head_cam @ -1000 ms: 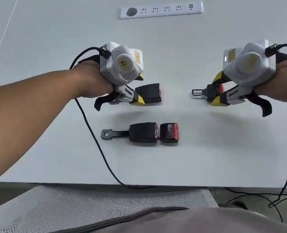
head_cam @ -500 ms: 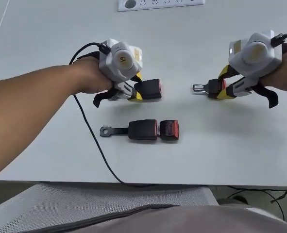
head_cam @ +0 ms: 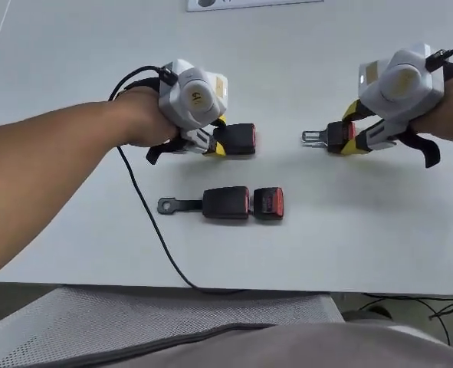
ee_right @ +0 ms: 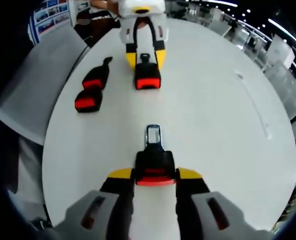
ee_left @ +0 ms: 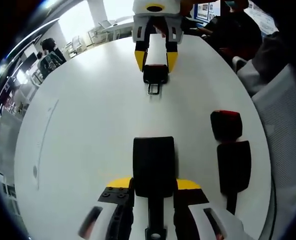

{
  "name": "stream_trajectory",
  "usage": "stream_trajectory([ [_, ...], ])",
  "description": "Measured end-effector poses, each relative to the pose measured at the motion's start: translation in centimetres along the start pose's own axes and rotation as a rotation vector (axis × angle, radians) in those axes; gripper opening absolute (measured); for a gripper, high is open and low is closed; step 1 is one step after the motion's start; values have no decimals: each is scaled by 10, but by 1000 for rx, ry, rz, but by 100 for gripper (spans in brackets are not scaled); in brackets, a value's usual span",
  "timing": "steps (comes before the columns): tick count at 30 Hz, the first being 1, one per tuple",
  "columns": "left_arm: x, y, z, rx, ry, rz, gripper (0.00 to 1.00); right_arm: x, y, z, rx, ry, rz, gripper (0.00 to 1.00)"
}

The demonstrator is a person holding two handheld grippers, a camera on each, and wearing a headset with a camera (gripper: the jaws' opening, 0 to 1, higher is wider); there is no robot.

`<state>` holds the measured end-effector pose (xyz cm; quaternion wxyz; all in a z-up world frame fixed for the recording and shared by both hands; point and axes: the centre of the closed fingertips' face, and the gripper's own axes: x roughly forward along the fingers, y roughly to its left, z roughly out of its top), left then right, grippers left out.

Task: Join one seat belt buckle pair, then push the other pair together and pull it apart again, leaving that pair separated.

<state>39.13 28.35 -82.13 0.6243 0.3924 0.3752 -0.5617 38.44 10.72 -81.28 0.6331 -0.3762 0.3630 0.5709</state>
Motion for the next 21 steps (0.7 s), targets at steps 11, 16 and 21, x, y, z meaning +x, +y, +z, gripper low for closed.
stream_trajectory([
  [11, 1, 0, 1, 41, 25, 16, 30, 17, 5, 36, -38, -24, 1, 29],
  [16, 1, 0, 0, 48, 32, 16, 30, 24, 7, 52, -43, -32, -1, 29],
  [21, 2, 0, 0, 60, 43, 29, 30, 31, 9, 65, -37, -45, -1, 29],
])
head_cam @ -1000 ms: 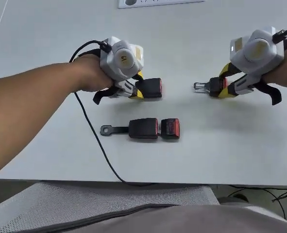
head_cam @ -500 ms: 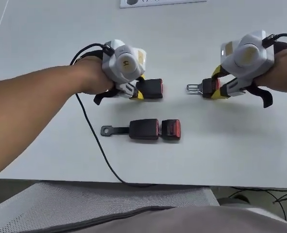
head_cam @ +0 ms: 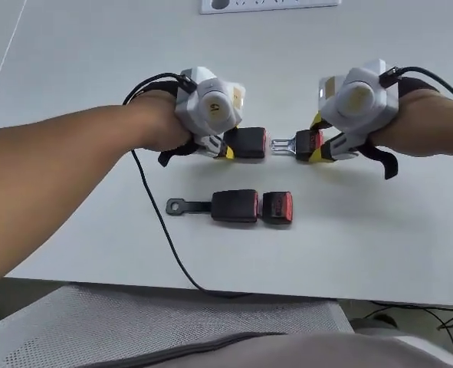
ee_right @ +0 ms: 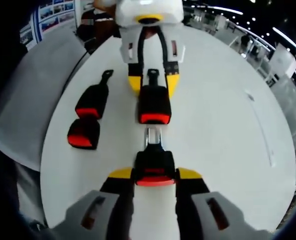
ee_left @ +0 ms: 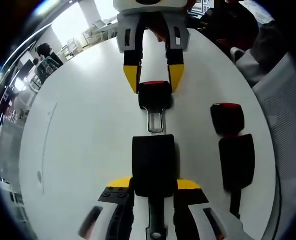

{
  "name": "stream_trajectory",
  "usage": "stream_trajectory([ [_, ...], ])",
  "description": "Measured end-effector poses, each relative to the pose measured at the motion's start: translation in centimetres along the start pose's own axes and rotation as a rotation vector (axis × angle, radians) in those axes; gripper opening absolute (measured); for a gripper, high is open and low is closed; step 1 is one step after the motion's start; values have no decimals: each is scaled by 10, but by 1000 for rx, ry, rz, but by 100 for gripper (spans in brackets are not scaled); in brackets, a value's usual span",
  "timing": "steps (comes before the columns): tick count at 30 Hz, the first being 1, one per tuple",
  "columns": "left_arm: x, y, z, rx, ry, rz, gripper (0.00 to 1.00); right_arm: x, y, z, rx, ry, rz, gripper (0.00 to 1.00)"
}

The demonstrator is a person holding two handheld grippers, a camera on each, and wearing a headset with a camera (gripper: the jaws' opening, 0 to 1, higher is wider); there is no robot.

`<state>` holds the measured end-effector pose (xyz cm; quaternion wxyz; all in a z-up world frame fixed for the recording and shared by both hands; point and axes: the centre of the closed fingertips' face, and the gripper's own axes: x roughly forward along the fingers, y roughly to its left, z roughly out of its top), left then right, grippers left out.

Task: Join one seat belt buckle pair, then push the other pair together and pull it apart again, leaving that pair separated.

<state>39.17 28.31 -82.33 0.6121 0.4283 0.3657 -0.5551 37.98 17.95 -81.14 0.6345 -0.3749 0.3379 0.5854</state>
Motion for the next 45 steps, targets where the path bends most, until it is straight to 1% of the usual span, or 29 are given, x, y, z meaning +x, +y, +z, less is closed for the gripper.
stream_trajectory([
  [5, 0, 0, 0, -17, -5, 4, 30, 4, -1, 8, 17, -4, -7, 29],
  [8, 0, -1, 1, -14, -2, 5, 30, 5, 0, 11, 24, -12, -8, 29],
  [10, 0, -1, 0, 0, 1, 3, 30, 6, 2, 14, 31, -20, -4, 29],
  [14, 1, -1, -1, -3, 2, 3, 30, 9, 0, 20, 30, -28, -5, 29],
  [15, 1, -1, -1, -3, 2, 6, 30, 9, 0, 19, 29, -19, -3, 29],
  [16, 1, -1, -1, -3, 1, 6, 30, 9, 0, 20, 13, -24, 0, 29],
  [19, 2, 0, -1, -18, -1, 11, 29, 10, -1, 20, 21, -26, 11, 28],
  [21, 3, 0, 0, -15, 6, 10, 29, 10, -1, 21, 23, -25, 15, 27],
  [24, 3, -1, -1, -11, 14, 6, 29, 12, -1, 24, 9, -19, 6, 27],
  [27, 3, -1, -2, -8, 11, 8, 29, 13, -2, 26, 3, 1, 12, 26],
  [32, 2, -1, -2, -27, 4, 12, 29, 16, -1, 29, -2, -4, 6, 26],
  [35, 2, -2, -1, -35, 2, 14, 29, 20, 0, 36, -2, -17, 1, 25],
  [37, 2, -2, -1, -36, 2, 15, 29, 23, -3, 37, -4, -16, 2, 25],
  [45, 3, -3, -2, -29, 3, 11, 29, 25, -4, 35, 0, -21, 6, 25],
])
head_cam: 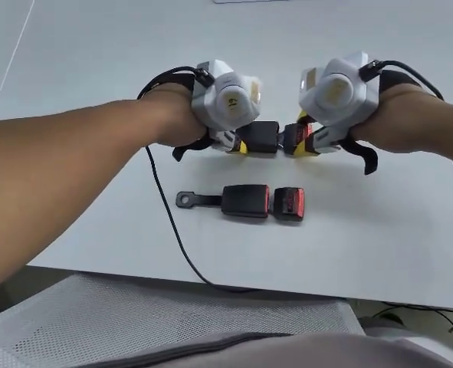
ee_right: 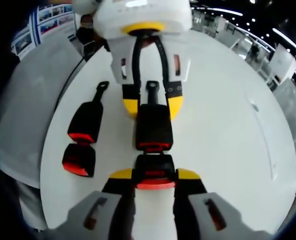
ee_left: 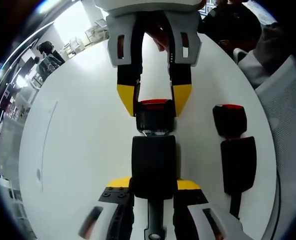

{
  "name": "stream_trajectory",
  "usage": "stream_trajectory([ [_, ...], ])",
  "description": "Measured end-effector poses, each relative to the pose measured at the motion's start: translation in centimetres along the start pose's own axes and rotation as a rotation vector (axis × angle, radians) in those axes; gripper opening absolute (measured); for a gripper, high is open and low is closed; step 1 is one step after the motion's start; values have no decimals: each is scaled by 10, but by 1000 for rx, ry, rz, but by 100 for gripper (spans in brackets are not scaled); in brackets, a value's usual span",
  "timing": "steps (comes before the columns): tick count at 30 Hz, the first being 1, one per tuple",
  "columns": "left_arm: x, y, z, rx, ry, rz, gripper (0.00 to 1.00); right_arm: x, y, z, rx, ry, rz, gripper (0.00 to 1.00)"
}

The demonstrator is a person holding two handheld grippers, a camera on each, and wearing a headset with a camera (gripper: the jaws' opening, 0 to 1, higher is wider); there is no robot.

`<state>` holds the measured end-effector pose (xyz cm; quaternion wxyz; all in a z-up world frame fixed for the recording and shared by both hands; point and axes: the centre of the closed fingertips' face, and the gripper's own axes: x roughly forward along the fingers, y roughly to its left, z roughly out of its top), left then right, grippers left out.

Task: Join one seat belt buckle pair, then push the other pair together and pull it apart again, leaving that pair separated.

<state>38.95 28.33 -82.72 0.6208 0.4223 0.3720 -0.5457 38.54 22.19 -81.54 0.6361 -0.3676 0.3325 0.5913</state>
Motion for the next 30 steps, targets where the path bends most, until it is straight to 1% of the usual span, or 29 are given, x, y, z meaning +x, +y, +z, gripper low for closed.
stream_trajectory([
  [10, 1, 0, 1, 8, 12, 5, 30, -2, 1, -4, -13, -6, 1, 26],
  [16, 0, 0, 0, 12, 20, 5, 30, -10, 3, -15, -13, 5, 2, 26],
  [21, 0, 0, 0, 19, 24, 6, 30, -14, 8, -16, -6, 0, -2, 26],
  [24, 0, 1, -2, 18, 23, 4, 30, -18, 8, -21, 6, 3, 4, 25],
  [27, 1, 2, -1, 20, 24, -3, 30, -25, 10, -33, 11, 17, 3, 26],
  [28, 0, 2, -1, 19, 26, -4, 30, -27, 11, -35, 0, 5, 5, 26],
  [30, 0, 2, -2, 17, 26, -4, 30, -33, 11, -43, 6, 18, 2, 26],
])
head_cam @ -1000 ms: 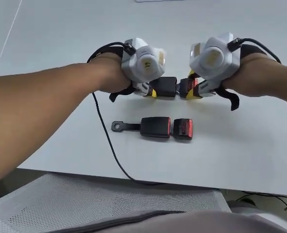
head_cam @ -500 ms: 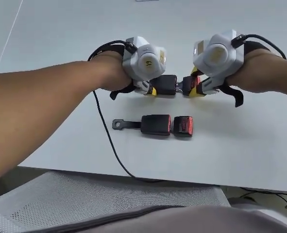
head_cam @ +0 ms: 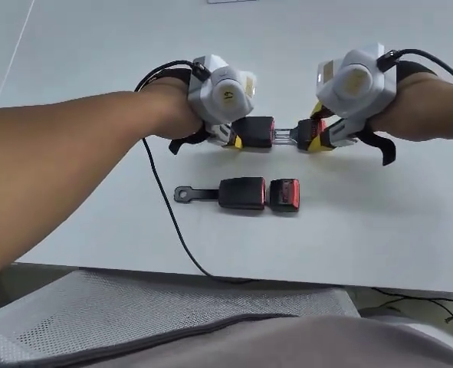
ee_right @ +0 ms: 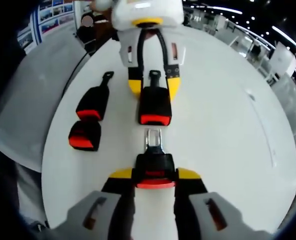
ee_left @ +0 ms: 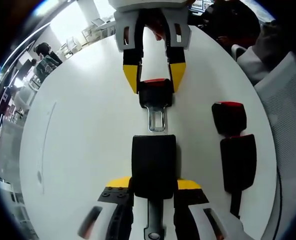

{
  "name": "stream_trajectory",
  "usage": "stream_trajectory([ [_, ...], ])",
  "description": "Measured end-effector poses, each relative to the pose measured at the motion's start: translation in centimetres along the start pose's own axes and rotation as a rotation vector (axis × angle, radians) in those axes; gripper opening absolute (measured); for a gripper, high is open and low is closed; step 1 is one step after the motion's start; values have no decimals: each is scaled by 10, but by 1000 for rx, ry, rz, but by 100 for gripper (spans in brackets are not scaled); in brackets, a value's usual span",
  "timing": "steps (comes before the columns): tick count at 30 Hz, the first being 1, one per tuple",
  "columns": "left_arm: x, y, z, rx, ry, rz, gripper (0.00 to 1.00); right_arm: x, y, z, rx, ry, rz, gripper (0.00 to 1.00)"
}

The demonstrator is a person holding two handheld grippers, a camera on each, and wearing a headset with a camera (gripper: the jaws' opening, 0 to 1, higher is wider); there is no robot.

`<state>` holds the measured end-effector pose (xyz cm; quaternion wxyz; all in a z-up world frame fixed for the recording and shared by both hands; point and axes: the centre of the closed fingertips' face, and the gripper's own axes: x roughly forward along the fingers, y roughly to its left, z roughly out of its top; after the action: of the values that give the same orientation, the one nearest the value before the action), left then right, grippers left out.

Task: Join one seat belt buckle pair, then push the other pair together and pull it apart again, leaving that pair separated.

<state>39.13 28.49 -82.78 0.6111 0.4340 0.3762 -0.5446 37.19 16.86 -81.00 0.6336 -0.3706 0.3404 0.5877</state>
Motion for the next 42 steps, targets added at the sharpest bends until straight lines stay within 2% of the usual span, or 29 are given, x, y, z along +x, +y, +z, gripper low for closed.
stream_trajectory([
  [1, 0, 0, 0, -4, 0, 0, 31, -2, -1, -3, 5, 2, -2, 26],
  [2, 0, 0, 1, -10, 7, 1, 31, -10, 2, -17, 20, 23, -10, 26],
  [6, 0, 0, 1, -14, 18, 1, 31, -19, 4, -32, 14, 36, -17, 27],
  [11, 0, 0, 0, -29, 1, 0, 31, -32, 4, -55, 25, 52, -30, 27],
  [15, -1, -2, 3, -33, 4, -3, 31, -42, 2, -72, 51, 70, -41, 28],
  [17, -2, -3, 3, -33, 7, -3, 32, -45, 2, -79, 38, 77, -47, 28],
  [22, -4, -3, 4, -63, 4, 0, 32, -46, 1, -81, 32, 102, -52, 30],
  [23, -3, -4, 5, -58, 7, 4, 32, -45, 1, -80, 3, 106, -51, 30],
  [25, -3, -4, 4, -32, 19, 17, 32, -43, 0, -79, 9, 114, -57, 31],
  [27, -5, -5, 4, 22, 37, 30, 33, -44, -2, -79, 9, 112, -68, 32],
  [29, -12, -7, 8, -11, 14, 50, 35, -45, -3, -78, 27, 106, -86, 40],
  [31, -22, -5, 10, -25, 3, 83, 36, -51, -3, -76, 50, 98, -96, 43],
  [33, -30, -4, 10, -56, -7, 107, 38, -57, -3, -71, 62, 78, -109, 44],
  [35, -39, -7, 10, -58, -21, 131, 39, -64, 0, -66, 79, 56, -124, 45],
  [38, -49, -15, 6, -74, -36, 152, 40, -75, 5, -58, 107, 13, -160, 51],
  [42, -69, -25, 3, -159, -103, 208, 45, -92, 16, -45, 142, -61, -229, 60],
])
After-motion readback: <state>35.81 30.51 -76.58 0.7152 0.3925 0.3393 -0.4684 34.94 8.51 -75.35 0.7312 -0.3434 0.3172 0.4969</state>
